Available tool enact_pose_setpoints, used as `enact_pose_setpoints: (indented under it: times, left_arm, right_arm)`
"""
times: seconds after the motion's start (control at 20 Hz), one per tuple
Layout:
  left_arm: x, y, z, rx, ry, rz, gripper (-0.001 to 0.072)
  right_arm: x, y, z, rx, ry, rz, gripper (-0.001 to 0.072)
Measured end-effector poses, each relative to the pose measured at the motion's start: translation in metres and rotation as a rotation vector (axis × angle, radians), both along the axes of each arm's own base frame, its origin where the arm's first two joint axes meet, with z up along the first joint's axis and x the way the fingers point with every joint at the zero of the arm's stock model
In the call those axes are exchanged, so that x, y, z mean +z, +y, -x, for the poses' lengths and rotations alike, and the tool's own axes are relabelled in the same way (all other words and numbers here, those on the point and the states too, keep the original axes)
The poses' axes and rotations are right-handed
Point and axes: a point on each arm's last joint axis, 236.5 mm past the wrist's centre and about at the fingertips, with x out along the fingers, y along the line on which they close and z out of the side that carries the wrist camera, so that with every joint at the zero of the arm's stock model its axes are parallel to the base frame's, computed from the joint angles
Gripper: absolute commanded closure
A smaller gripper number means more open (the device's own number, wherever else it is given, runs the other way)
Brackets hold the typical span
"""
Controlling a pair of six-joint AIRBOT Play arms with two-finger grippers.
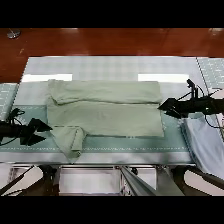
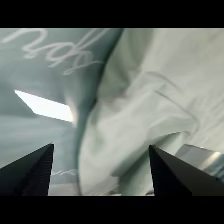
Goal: Fold the shirts.
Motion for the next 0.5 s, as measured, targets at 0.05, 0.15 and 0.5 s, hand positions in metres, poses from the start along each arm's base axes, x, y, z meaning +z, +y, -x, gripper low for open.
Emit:
enact_pose_setpoints:
  times: [0.05,0.15,0.5]
  left_arm:
    - [-0.001,-0.008,0.001,0.001,-0.013,0.021,0.0007]
    - [-0.007,-0.022,0.001,0.003,-0.031,0.042,0.0007]
    - [-0.025,-0.039,-0.011,-0.023,-0.095,-0.010,0.0686]
  right_arm:
    - [0.001,0.003,0.001,-0.003,-0.007,-0.016,0.0091]
    - [0.001,0.006,-0.001,-0.018,-0.021,-0.031,0.0091]
    - [0.013,0.008,-0.011,-0.065,-0.056,-0.092,0.0091]
